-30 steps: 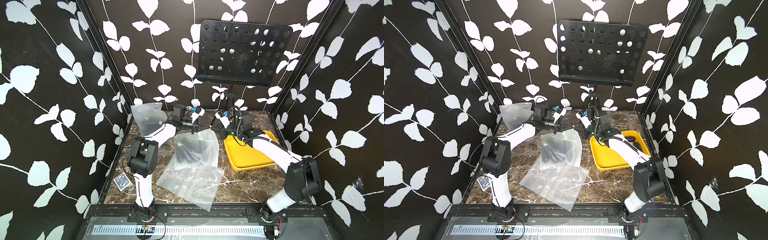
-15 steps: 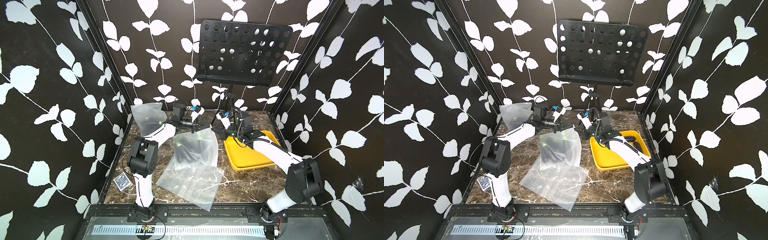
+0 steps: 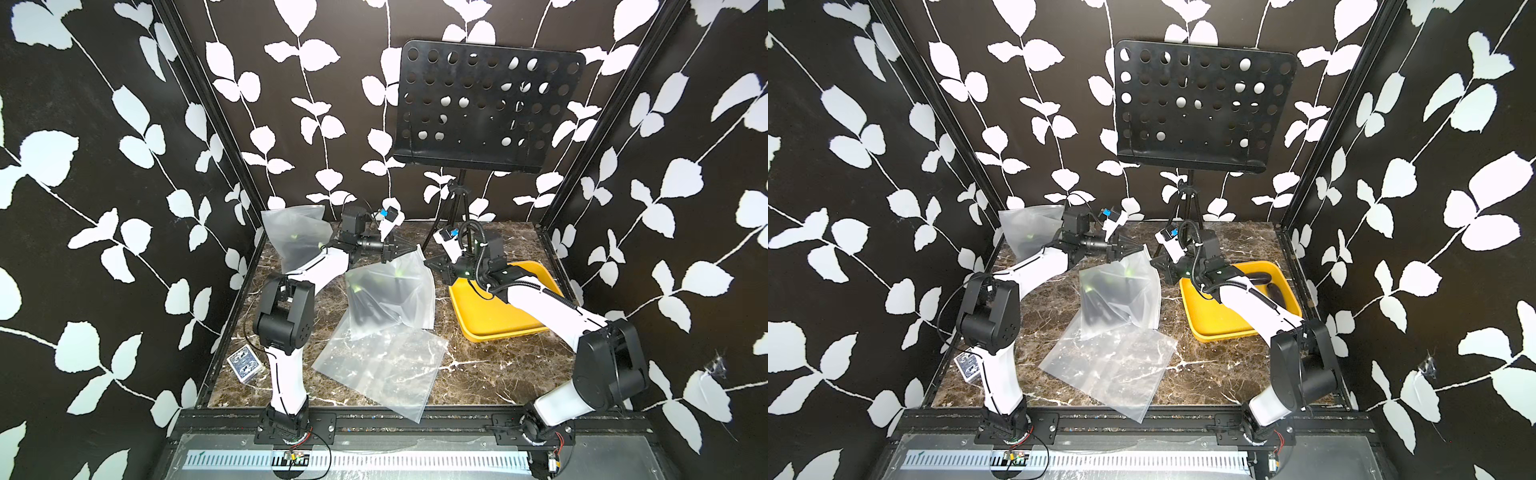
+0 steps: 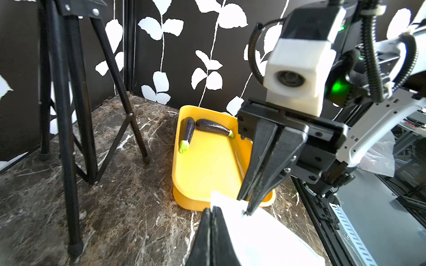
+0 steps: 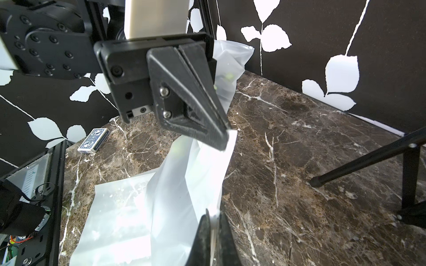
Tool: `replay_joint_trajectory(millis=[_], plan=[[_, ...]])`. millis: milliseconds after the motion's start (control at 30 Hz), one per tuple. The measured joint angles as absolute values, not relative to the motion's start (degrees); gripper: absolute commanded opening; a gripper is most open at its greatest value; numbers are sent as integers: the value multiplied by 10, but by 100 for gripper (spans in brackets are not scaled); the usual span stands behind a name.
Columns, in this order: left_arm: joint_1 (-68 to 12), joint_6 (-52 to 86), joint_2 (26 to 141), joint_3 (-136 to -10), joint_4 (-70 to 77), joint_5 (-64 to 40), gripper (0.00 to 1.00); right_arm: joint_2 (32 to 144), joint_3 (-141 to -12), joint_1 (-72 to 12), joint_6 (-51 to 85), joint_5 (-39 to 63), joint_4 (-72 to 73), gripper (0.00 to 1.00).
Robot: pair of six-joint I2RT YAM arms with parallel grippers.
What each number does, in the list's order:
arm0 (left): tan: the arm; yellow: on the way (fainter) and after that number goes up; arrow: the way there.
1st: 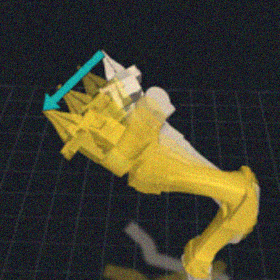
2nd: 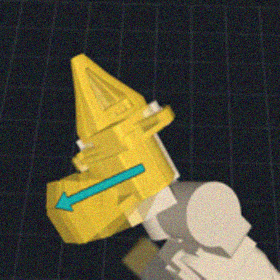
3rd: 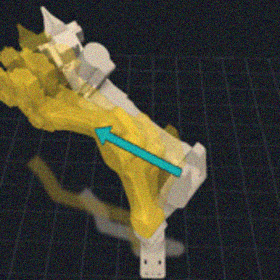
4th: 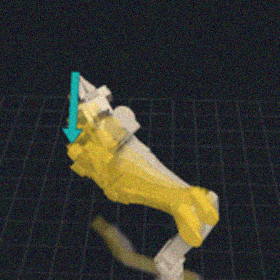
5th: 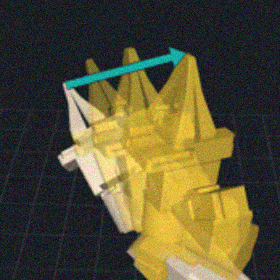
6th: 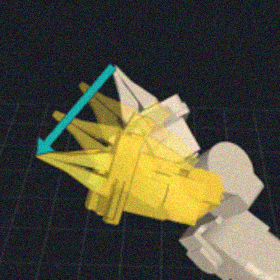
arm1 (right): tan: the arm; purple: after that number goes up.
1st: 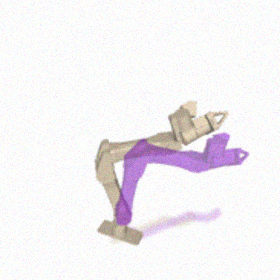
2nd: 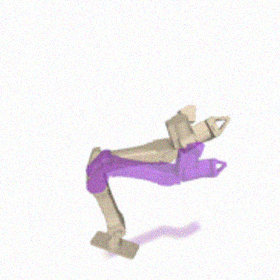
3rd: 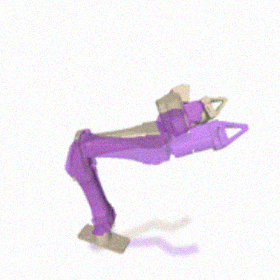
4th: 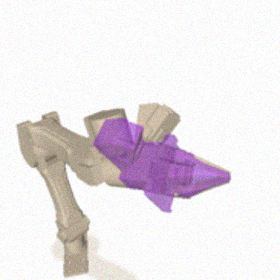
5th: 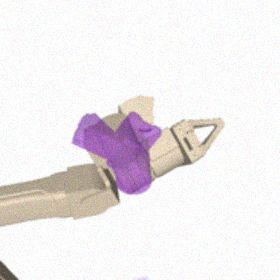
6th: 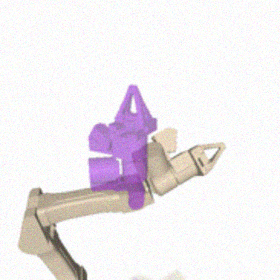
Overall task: Place the eggplant in a zip-top bag and seal the zipper
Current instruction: Zip the zipper on the zipper food storage bag.
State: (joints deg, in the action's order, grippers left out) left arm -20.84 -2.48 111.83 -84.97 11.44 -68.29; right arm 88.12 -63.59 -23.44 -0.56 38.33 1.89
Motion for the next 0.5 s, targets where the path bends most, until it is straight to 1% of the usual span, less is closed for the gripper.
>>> replay_joint_trajectory(millis=[500], plan=[[-190, -10, 1118, -849, 127, -651, 0, 844, -587, -239, 32, 375, 23, 0]])
